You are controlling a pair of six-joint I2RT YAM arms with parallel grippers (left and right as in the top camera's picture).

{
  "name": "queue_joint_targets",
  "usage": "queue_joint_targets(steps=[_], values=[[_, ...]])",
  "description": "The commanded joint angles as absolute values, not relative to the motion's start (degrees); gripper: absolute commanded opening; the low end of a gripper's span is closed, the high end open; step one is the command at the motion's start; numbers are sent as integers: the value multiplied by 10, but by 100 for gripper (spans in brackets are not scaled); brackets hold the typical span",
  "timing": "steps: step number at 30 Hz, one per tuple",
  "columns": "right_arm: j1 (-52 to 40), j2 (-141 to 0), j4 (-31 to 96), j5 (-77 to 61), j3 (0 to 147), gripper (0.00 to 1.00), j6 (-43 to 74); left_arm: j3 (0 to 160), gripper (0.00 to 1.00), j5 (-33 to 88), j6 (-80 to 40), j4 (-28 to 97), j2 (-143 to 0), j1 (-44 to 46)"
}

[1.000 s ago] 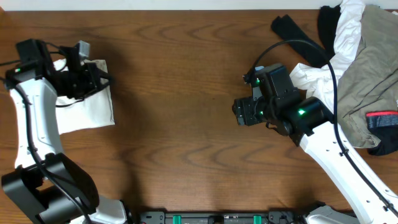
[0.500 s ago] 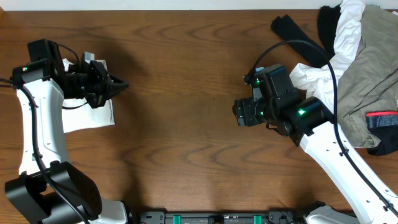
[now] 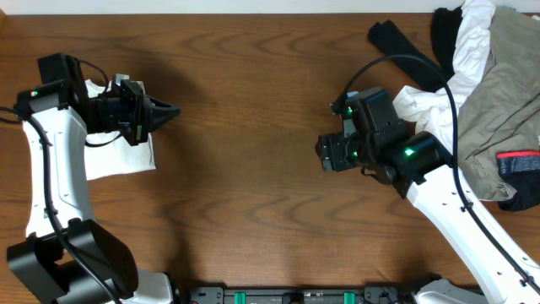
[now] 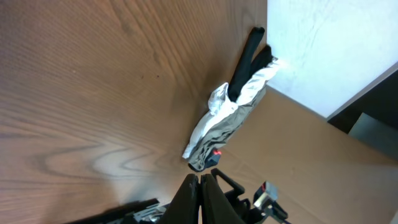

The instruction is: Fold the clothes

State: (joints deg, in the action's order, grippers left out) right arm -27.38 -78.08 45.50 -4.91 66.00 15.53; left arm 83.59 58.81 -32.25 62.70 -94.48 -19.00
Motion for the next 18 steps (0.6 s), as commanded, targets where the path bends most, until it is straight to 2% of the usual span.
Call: queue_joint_targets(steps=[1, 8, 9, 11, 18], values=[[-270, -776, 434, -45, 662, 74, 154, 846, 6, 600, -272, 630, -931, -185], [-270, -776, 405, -45, 662, 71, 154, 846, 6, 563, -259, 632, -931, -143], [-269, -776, 404, -45, 662, 62, 154, 846, 6, 560, -259, 631, -931, -137], [-267, -776, 403, -45, 662, 1, 159, 846, 6, 559, -257, 628, -931, -126], [-265, -776, 390, -45, 662, 1, 185, 846, 6, 558, -250, 628, -931, -114]])
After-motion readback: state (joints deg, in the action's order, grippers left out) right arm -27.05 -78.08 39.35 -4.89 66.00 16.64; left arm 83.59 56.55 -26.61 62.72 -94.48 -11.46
